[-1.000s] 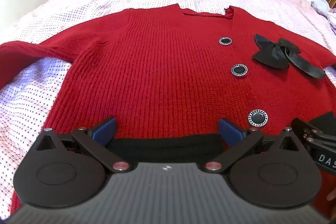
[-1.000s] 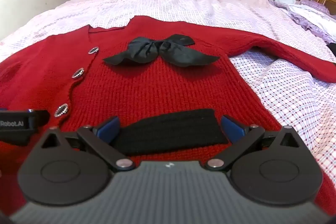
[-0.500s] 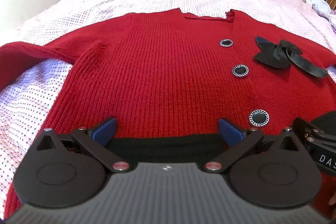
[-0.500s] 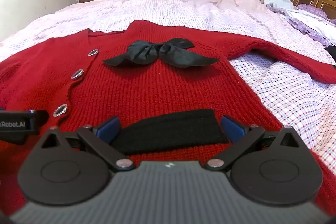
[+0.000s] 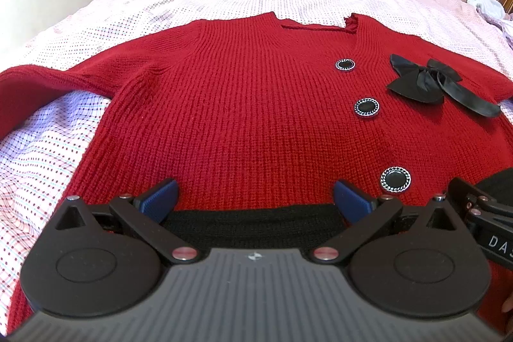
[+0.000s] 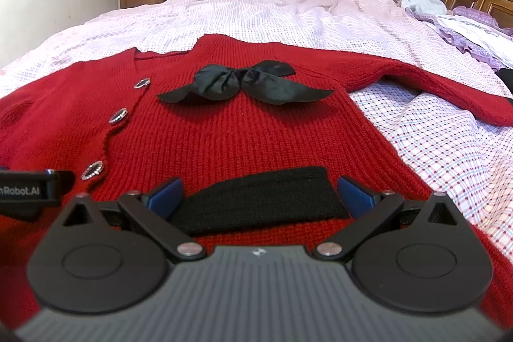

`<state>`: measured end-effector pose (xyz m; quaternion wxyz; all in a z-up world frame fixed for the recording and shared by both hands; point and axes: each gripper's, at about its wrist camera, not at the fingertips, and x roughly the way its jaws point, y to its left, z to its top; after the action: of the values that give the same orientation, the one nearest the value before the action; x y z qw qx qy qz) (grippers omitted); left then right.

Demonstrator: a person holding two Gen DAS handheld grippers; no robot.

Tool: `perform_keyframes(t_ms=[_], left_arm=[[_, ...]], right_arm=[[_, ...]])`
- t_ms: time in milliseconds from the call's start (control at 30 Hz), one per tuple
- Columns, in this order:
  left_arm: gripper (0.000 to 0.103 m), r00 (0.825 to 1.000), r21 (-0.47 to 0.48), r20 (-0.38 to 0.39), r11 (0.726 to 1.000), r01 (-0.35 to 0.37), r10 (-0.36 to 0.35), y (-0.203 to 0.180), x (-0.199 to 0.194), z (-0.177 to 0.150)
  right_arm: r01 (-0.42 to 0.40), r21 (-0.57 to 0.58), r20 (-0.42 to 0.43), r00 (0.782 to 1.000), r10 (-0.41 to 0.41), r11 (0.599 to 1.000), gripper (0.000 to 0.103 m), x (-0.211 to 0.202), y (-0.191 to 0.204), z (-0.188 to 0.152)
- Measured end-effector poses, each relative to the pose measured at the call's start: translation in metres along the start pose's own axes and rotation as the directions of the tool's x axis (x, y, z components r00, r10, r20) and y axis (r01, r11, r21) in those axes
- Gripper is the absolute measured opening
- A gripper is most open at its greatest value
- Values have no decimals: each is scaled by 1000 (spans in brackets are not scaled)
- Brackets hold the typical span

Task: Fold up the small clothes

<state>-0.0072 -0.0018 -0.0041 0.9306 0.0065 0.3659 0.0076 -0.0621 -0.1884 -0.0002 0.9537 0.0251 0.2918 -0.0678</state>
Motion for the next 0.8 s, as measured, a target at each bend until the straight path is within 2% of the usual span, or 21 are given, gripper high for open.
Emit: perform_keyframes(t_ms=[800], left_arm=[[103,1000,4,5,1000,-2,2,-1,0,0]], right_arm=[[-1,1,7,1000,1,1000,103,0,-1,0]])
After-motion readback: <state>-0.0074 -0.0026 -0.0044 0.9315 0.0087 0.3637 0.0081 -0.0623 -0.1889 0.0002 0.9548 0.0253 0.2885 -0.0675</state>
